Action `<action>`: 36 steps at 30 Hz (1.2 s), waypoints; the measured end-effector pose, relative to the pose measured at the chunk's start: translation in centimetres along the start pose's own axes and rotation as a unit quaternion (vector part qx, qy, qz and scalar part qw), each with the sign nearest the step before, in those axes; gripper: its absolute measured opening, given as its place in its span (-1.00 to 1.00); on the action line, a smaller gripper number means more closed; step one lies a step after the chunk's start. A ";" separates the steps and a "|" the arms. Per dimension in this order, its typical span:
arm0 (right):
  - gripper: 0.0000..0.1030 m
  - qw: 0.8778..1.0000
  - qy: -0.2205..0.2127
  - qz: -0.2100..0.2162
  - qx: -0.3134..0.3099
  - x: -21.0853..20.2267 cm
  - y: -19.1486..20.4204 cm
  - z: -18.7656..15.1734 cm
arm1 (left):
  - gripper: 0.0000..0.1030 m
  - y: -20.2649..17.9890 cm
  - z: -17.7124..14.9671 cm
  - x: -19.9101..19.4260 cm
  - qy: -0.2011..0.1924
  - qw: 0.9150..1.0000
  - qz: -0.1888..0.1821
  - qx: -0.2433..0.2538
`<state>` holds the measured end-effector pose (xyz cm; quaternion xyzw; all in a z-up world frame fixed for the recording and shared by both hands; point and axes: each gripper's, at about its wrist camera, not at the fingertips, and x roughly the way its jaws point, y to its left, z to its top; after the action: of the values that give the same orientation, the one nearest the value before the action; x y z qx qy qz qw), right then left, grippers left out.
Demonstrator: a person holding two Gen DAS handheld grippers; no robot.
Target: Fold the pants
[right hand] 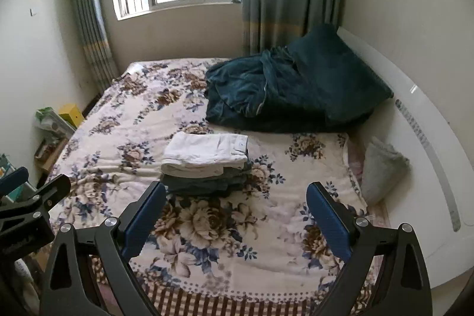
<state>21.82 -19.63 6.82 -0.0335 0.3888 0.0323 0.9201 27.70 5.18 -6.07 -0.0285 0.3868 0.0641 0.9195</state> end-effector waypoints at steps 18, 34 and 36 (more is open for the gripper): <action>0.90 0.998 -0.057 0.006 -0.006 -15.1 1.3 0.5 | 0.97 2.1 -0.6 -10.4 -0.065 0.998 -0.006 0.009; 0.99 0.998 -0.059 -0.019 0.007 -8.6 1.1 2.5 | 1.00 2.2 1.0 -4.9 -0.051 0.999 0.015 -0.003; 1.00 0.998 -0.056 -0.024 0.011 -7.1 1.1 2.9 | 1.00 2.3 1.2 -3.9 -0.046 0.999 0.010 -0.005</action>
<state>18.88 -18.54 13.92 -0.0310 0.3359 0.0079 0.9413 25.54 7.16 -2.44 -0.0258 0.3438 0.0767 0.9355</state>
